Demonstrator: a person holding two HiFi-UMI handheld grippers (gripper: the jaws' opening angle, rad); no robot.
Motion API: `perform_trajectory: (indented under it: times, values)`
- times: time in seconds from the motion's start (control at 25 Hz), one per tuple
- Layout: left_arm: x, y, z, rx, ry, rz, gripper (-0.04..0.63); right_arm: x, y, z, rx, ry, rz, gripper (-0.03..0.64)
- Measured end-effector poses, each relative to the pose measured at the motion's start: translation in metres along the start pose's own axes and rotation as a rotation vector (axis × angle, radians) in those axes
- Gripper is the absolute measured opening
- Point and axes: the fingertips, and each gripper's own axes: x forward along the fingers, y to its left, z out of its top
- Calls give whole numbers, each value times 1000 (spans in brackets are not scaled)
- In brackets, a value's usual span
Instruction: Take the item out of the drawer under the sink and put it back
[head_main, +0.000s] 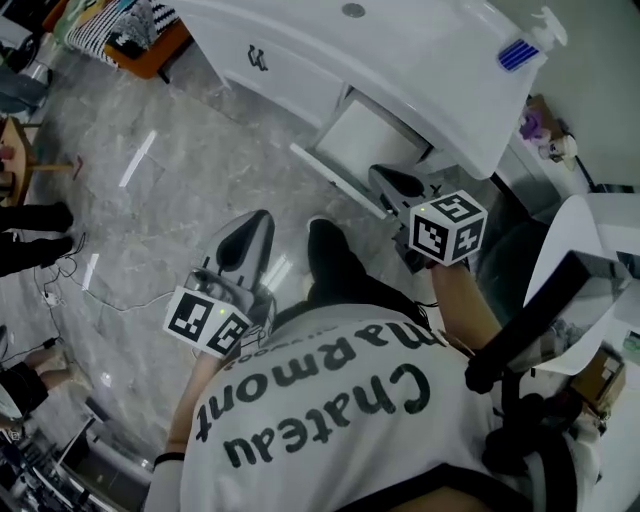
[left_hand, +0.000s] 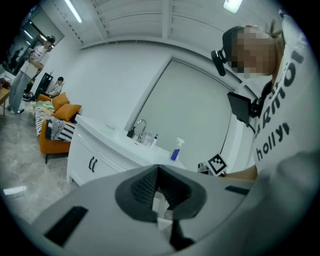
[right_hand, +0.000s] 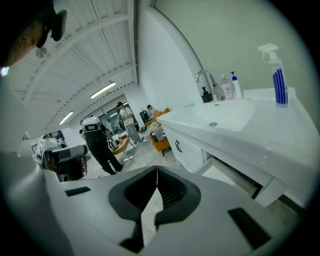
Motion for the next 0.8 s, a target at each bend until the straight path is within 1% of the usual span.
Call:
perform_trajectory:
  times: [0.16, 0.32, 0.44, 0.64, 0.8]
  values:
    - [12, 26, -13, -50, 52, 56, -3, 41, -24, -16, -15, 82, 1, 11]
    - [26, 42, -29, -85, 114, 69, -3, 82, -49, -37, -28, 164, -8, 11]
    - [33, 60, -41, -109, 151, 88, -3, 112, -69, -50, -14, 209, -26, 12]
    - [43, 83, -65, -146, 194, 135, -3, 143, -91, -73, -15, 290, -20, 12]
    - [49, 103, -73, -166, 197, 188, -3, 165, -103, -90, -27, 342, -5, 12]
